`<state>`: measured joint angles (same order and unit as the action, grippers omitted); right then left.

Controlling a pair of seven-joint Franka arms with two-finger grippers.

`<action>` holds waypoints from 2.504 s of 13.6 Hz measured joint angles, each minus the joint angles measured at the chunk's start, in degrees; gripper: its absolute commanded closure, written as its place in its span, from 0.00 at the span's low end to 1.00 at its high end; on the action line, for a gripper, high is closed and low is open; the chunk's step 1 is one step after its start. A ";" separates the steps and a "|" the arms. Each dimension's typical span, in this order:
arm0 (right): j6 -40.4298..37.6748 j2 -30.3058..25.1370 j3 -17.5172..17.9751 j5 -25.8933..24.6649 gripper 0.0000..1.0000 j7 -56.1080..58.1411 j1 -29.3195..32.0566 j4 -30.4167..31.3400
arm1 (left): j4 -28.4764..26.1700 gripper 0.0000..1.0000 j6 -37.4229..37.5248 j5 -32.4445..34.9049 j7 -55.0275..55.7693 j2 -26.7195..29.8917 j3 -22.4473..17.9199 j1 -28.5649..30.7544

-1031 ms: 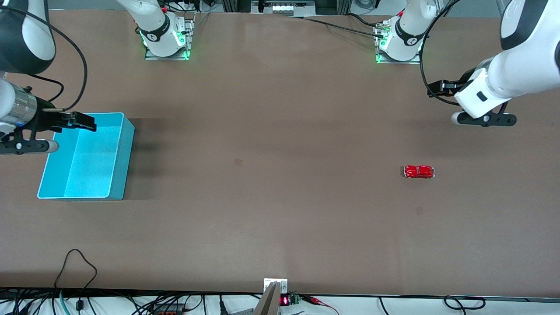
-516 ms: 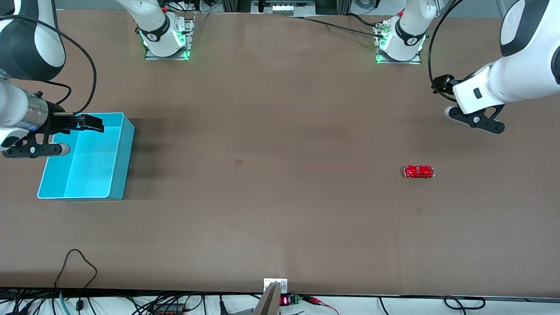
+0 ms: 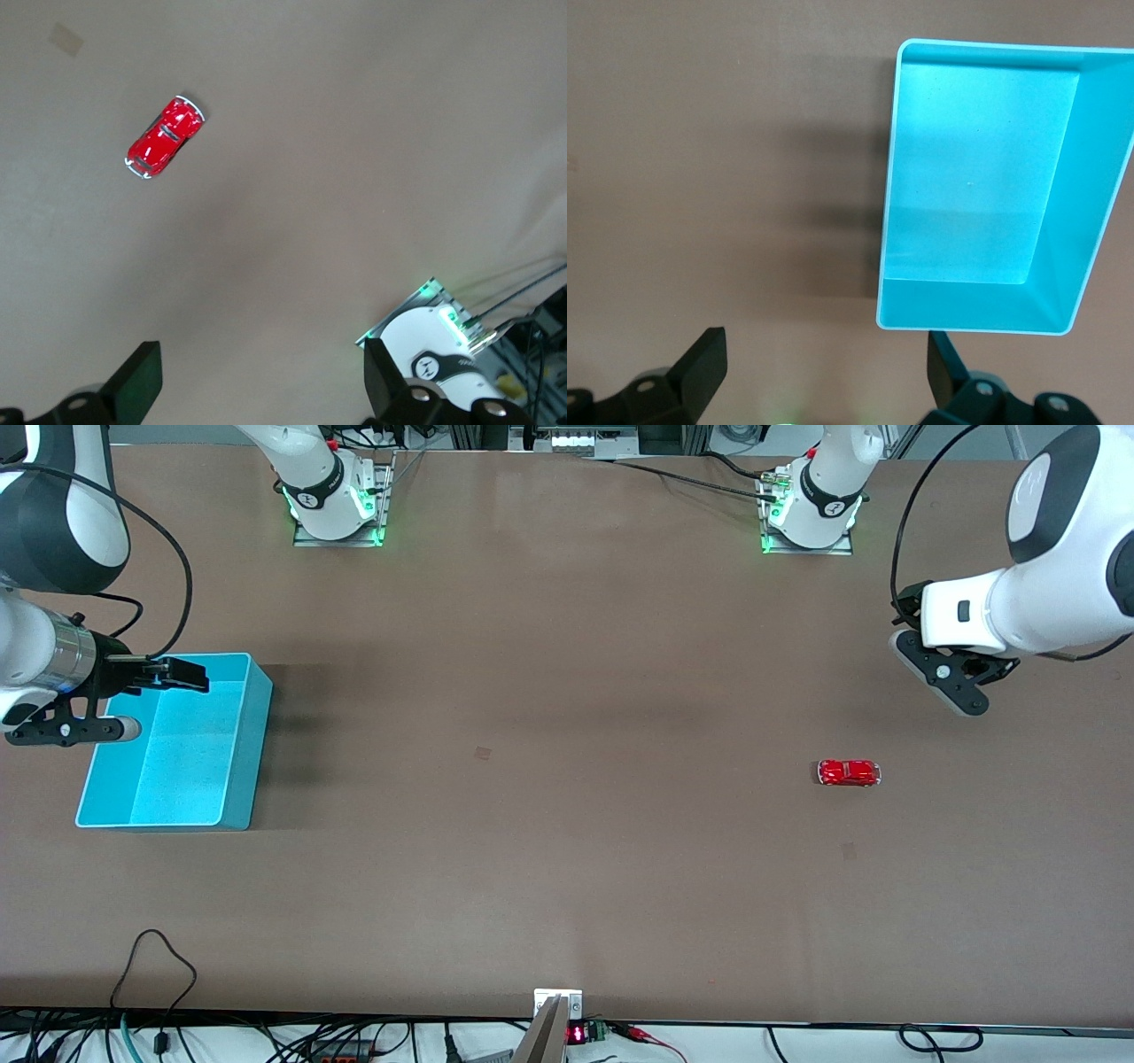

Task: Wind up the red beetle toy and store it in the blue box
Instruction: 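Move the left gripper toward the red car while the right gripper hovers over the box, then lower the left gripper onto the red toy car and close it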

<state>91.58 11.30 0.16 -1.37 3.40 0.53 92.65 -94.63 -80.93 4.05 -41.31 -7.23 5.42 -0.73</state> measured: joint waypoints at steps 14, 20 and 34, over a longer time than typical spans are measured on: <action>0.40 -0.31 -0.20 -0.36 0.00 -5.49 0.55 -3.60 | -1.16 0.00 -28.62 2.60 -32.91 -18.42 -0.24 5.62; 0.77 -0.31 -0.16 -0.41 0.00 -5.66 0.54 -3.60 | -11.13 0.00 -43.52 2.96 -34.97 -18.82 -0.22 5.62; 0.76 -0.53 0.11 -0.46 0.00 -5.70 0.11 -5.02 | -23.72 0.17 -60.04 3.00 -42.21 -18.87 -0.23 6.72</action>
<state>92.33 10.77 0.27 -1.83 -2.30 0.64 87.63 -118.35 -140.97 7.05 -83.53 -26.10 5.19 5.99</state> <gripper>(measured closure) 0.000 0.053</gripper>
